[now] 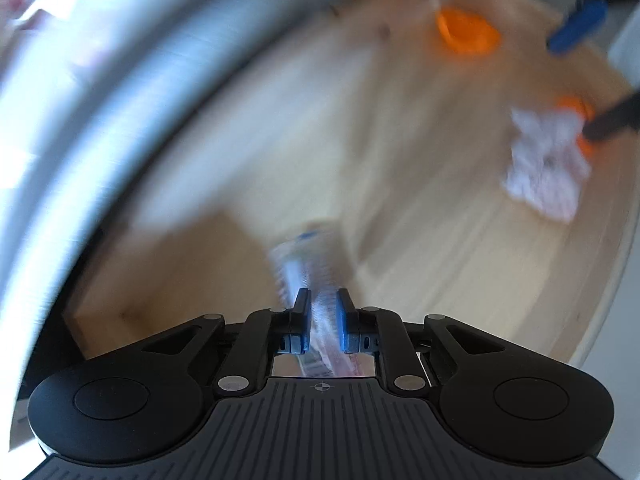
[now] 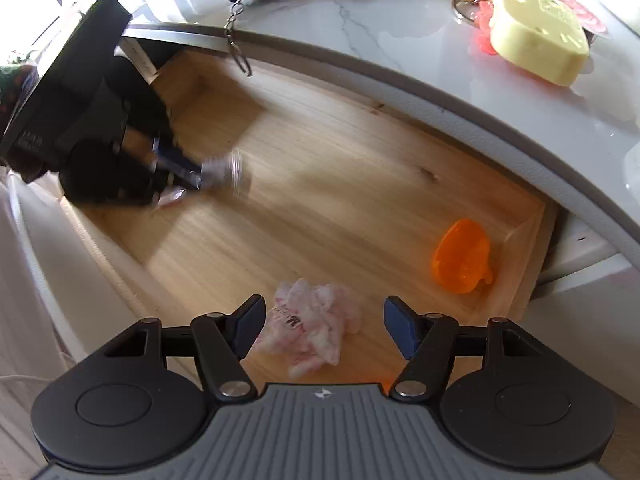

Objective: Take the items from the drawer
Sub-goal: 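Grasp the clear snack packet in the drawer with the left tool, then grasp the pink-white wrapper with the right tool while the left holds the packet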

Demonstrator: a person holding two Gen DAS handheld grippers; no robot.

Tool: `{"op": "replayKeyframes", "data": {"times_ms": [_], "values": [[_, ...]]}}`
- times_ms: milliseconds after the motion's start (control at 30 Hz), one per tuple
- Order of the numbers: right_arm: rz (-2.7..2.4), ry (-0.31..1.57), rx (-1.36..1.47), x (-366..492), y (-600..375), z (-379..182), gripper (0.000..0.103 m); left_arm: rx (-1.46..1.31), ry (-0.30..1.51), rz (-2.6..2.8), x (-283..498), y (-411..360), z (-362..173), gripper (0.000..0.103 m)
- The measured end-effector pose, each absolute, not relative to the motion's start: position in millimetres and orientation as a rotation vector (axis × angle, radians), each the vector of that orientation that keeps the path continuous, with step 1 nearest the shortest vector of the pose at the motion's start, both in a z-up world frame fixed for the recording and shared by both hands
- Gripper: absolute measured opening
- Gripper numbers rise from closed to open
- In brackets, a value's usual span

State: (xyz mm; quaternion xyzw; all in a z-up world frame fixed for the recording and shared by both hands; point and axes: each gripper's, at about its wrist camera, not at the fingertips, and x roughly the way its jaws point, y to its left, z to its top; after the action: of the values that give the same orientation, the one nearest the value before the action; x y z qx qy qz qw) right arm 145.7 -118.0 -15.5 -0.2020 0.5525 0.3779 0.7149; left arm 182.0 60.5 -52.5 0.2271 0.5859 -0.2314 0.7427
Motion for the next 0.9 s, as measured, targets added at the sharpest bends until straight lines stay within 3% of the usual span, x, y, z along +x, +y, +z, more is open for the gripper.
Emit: {"op": "replayKeyframes", "data": {"times_ms": [100, 233, 533, 567, 700, 900], "values": [[0.828, 1.201, -0.46, 143, -119, -15, 0.066, 0.403, 1.322, -0.576, 182, 78, -46, 0.019], [0.813, 1.172, -0.461, 144, -122, -16, 0.066, 0.486, 1.331, -0.545, 174, 72, -36, 0.02], [0.841, 1.125, -0.444, 143, -122, -6, 0.066, 0.147, 1.349, -0.235, 186, 85, -51, 0.022], [0.845, 1.123, -0.443, 142, -122, -5, 0.066, 0.145, 1.347, -0.221, 188, 83, -53, 0.023], [0.847, 1.125, -0.439, 142, -122, -5, 0.066, 0.157, 1.337, -0.234, 188, 66, -57, 0.045], [0.85, 1.126, -0.444, 141, -121, -4, 0.066, 0.241, 1.331, -0.261, 182, 49, -66, 0.045]]}}
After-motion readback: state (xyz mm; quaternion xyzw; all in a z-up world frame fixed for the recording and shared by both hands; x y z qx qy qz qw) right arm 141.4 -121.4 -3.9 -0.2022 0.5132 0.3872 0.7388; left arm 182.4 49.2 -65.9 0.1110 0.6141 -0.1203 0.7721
